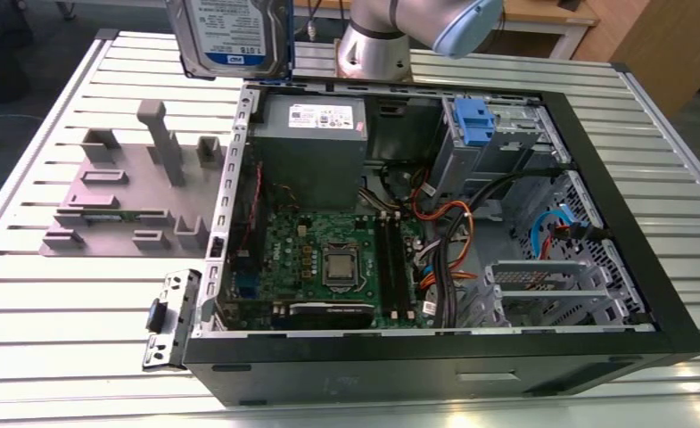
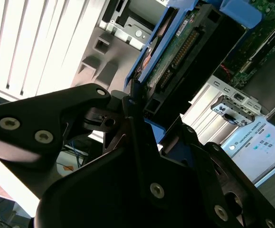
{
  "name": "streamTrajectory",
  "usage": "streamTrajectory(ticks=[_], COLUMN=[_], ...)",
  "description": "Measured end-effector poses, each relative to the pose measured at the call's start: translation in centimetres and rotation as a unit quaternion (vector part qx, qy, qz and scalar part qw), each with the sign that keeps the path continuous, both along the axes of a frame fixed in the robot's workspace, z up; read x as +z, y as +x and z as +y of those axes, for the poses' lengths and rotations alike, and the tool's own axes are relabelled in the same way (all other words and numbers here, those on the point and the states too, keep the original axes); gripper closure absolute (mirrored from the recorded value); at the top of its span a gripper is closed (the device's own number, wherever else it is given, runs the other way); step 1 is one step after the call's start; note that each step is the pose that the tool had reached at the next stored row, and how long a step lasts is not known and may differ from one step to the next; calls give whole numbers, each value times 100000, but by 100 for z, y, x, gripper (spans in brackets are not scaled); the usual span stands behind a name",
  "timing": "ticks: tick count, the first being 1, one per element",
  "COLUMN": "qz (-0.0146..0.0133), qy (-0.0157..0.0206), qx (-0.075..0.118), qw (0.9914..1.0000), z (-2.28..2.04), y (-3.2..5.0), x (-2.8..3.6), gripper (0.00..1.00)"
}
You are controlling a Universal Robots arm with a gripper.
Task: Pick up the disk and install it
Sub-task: 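Pick up the disk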
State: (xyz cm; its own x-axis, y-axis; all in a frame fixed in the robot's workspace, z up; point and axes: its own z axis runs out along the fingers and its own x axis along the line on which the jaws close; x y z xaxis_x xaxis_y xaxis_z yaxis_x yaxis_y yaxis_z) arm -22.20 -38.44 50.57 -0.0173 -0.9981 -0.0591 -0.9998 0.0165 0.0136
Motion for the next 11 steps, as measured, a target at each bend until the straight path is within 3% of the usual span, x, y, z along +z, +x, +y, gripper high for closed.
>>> streamTrajectory(ticks=[11], qz=[3], qy=[-4], qx=[-1], qw=[100000], z=[0], y=[30], x=[0], gripper=[64])
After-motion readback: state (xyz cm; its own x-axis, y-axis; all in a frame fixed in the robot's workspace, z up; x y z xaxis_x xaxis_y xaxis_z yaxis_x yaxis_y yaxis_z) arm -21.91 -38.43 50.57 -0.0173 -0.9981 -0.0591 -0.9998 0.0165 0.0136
